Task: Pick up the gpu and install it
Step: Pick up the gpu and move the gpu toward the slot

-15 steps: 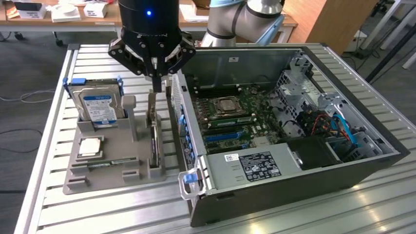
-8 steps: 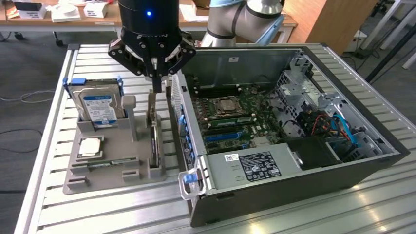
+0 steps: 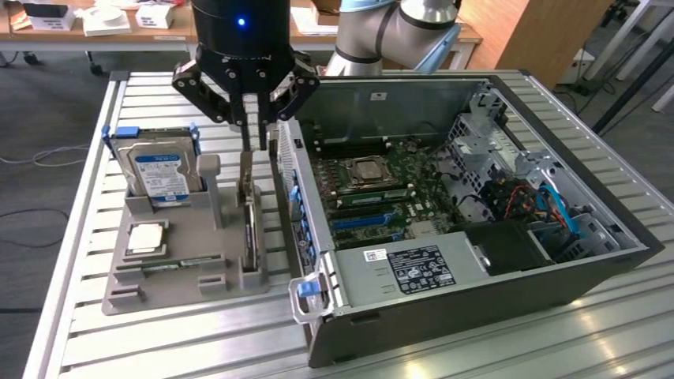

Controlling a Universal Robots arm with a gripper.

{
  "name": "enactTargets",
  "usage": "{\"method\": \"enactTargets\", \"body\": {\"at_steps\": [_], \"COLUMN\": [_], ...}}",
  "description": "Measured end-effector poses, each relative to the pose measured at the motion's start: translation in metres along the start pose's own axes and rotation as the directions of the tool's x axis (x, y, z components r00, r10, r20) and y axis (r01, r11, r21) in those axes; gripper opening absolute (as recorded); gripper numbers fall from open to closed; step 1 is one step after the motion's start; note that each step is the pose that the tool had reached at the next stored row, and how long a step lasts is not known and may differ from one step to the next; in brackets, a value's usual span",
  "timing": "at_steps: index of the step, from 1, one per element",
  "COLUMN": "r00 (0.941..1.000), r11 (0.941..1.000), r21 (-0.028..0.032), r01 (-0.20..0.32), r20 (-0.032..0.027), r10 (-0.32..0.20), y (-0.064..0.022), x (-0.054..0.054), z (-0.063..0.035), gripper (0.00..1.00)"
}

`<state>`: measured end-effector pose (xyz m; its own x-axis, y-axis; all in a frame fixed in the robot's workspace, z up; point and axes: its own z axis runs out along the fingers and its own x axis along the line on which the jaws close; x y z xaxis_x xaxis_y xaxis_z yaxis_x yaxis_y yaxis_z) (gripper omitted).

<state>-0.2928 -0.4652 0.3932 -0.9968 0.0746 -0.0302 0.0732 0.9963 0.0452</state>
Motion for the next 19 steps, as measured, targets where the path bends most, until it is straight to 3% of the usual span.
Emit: {"method": "enactTargets", "body": {"at_steps": [1, 3, 6, 7, 10, 19], "r00": [1.0, 1.0, 1.0, 1.0, 1.0, 1.0], "r11": [1.0, 1.0, 1.0, 1.0, 1.0, 1.0], "r21": [0.0, 0.0, 0.0, 0.0, -0.0001, -0.0006], "r01": [0.0, 0.0, 0.0, 0.0, 0.0, 0.0], "r20": [0.0, 0.0, 0.0, 0.0, 0.0001, 0.0002], "r10": [0.0, 0.0, 0.0, 0.0, 0.0, 0.0], "y": [-0.0001, -0.0001, -0.0002, -0.0002, -0.0003, -0.001], "x": [0.0, 0.0, 0.0, 0.0, 0.0, 0.001], "z": [0.0, 0.0, 0.0, 0.0, 0.0008, 0.0169], "gripper": [0.23, 0.35, 0.41, 0.47, 0.47, 0.47]}}
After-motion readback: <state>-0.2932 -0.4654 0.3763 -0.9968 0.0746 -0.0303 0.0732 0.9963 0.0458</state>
